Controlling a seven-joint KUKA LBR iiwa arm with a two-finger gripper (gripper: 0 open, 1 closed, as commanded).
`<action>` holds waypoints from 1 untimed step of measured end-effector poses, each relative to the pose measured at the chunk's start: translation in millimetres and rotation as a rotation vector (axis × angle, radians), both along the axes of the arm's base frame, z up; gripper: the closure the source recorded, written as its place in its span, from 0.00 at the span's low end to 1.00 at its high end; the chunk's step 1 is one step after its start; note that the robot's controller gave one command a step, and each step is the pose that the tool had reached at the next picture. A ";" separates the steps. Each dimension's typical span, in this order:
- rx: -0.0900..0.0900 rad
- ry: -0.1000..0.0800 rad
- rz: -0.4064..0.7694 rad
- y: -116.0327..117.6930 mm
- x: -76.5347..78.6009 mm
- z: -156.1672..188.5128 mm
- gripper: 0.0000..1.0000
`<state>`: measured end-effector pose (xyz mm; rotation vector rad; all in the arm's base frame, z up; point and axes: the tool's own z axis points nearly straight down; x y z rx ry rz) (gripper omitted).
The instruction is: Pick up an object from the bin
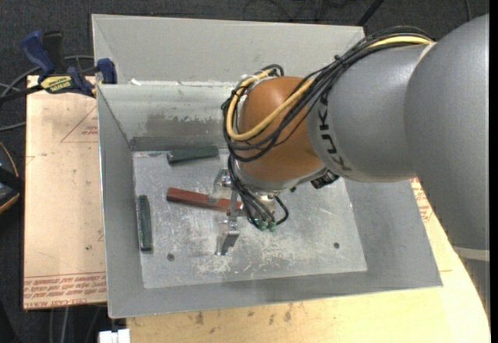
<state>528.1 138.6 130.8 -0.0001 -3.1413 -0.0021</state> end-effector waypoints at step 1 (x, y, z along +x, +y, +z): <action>0.008 -0.030 0.052 45.9 53.4 -48.0 1.00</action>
Offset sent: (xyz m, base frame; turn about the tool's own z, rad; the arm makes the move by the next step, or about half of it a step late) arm 0.0000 0.0000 0.0000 0.0000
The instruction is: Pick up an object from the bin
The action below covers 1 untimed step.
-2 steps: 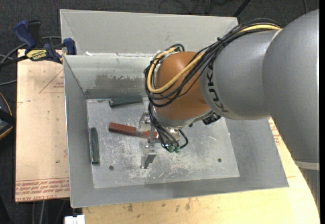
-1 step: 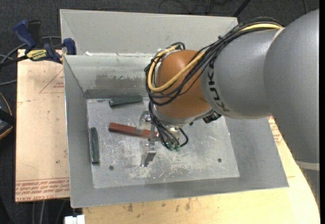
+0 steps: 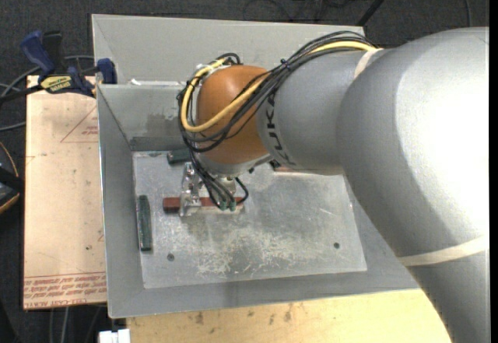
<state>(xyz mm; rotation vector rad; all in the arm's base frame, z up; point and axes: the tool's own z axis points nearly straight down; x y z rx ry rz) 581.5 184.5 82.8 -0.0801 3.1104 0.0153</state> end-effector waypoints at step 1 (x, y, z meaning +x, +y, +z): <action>0.000 0.000 0.000 0.0 0.0 0.0 1.00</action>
Offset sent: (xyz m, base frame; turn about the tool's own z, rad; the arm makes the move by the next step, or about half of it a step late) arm -0.0071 -0.0049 0.0508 -0.1018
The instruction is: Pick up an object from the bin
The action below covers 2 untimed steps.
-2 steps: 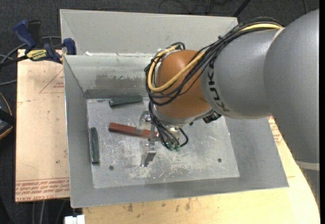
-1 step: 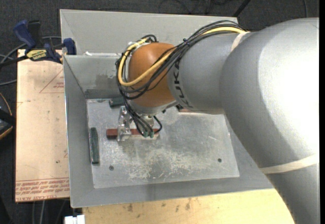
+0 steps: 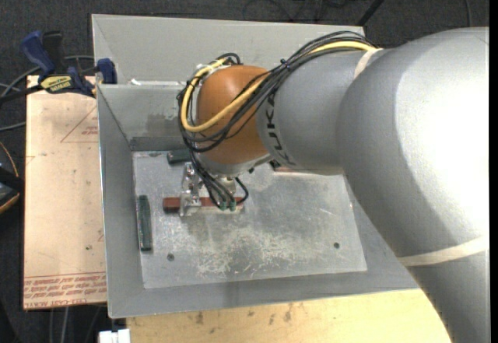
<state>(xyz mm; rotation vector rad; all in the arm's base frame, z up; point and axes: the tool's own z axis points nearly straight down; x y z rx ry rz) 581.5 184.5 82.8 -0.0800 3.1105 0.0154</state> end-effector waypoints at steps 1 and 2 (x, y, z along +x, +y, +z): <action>-0.010 0.027 0.057 -3.0 -7.9 21.8 1.00; -0.009 0.027 0.031 -12.9 -7.5 51.0 0.00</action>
Offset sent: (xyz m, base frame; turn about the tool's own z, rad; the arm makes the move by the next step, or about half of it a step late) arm -0.0080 -0.0135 0.0511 -0.0315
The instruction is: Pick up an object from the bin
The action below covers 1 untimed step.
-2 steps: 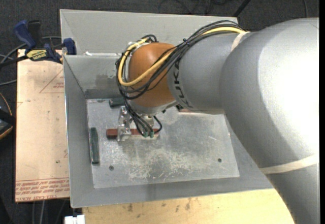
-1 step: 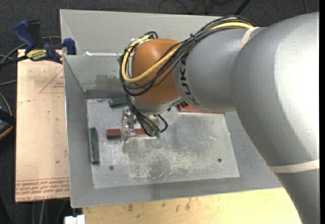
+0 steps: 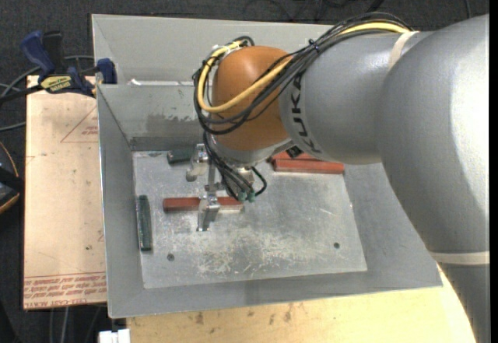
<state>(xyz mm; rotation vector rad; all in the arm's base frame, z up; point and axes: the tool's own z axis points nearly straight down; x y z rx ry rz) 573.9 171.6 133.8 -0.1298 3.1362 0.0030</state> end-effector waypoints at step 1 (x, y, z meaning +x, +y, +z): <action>0.000 0.000 -0.001 -0.1 0.0 0.0 0.00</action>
Offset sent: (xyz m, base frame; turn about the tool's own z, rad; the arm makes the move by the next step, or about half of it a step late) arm 0.0077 -0.0314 -0.0542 0.0184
